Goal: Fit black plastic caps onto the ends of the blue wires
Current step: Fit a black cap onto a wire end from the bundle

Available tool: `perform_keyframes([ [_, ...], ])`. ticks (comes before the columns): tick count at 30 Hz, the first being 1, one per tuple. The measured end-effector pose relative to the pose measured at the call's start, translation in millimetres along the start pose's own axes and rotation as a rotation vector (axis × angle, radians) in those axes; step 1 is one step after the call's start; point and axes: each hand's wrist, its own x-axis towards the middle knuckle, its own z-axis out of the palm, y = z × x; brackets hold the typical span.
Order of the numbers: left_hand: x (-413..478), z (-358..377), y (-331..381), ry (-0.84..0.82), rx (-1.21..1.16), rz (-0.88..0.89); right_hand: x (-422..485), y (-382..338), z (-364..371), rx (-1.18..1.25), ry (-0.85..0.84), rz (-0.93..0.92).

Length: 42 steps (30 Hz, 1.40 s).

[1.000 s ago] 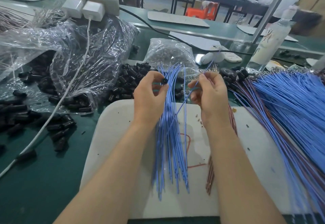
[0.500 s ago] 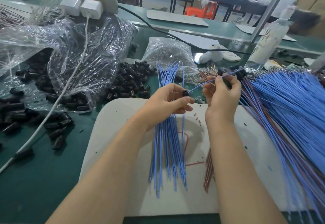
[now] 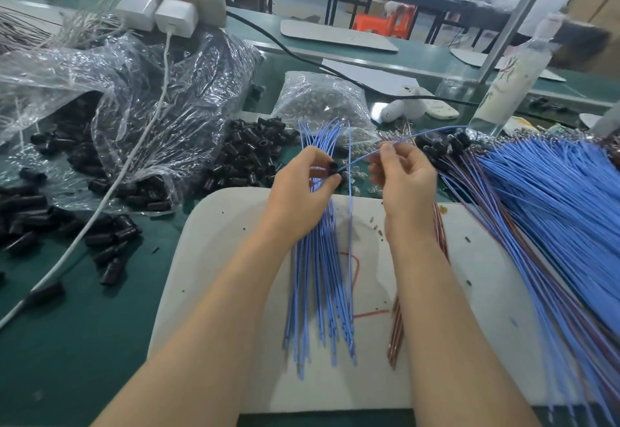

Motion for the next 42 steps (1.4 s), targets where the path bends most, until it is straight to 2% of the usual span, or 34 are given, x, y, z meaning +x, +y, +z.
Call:
perform_keyframes([
  [3, -0.3, -1.6, -1.4, 0.103, 0.099, 0.009, -1.9, -3.4, 0.0, 0.024, 0.059, -0.097],
  [7, -0.8, -0.7, -2.7, 0.14, 0.139, -0.01, -4.1, -5.8, 0.1, -0.027, 0.118, -0.186],
  [14, -2.3, -1.5, -2.4, 0.159, 0.142, -0.017, -5.8, -7.1, -0.6, -0.028, 0.132, -0.181],
  [17, -1.9, -2.9, -2.3, 0.171, 0.142, -0.001, -3.6, -5.1, -0.8, -0.066, 0.171, -0.136],
  [21, -1.5, -2.9, -2.6, 0.169, 0.148, -0.008, -0.3, -3.6, -4.5, 0.007, 0.219, -0.079],
  [24, -1.4, -2.2, -2.1, 0.17, 0.168, -0.002, -2.8, 0.0, -6.4, -0.101, 0.112, -0.107],
  [27, -1.5, -1.3, -2.2, 0.18, 0.208, 0.025, -7.5, -0.2, -0.2, -0.395, -0.173, -0.138],
  [29, -1.3, -0.8, -2.5, 0.177, 0.25, 0.052, -12.5, -0.1, 6.8, -0.503, -0.31, -0.139],
  [34, -2.0, -0.8, -1.9, 0.192, 0.302, 0.092, -18.7, 1.4, 10.4, -0.589, -0.265, -0.234],
  [40, -3.7, 0.5, -1.2, 0.157, 0.334, 0.149, -17.4, 2.8, 10.3, -0.579, -0.291, -0.233],
  [42, -3.6, 0.4, -1.1, 0.152, 0.328, 0.176, -13.6, 2.4, 8.4, -0.515, -0.315, -0.178],
])
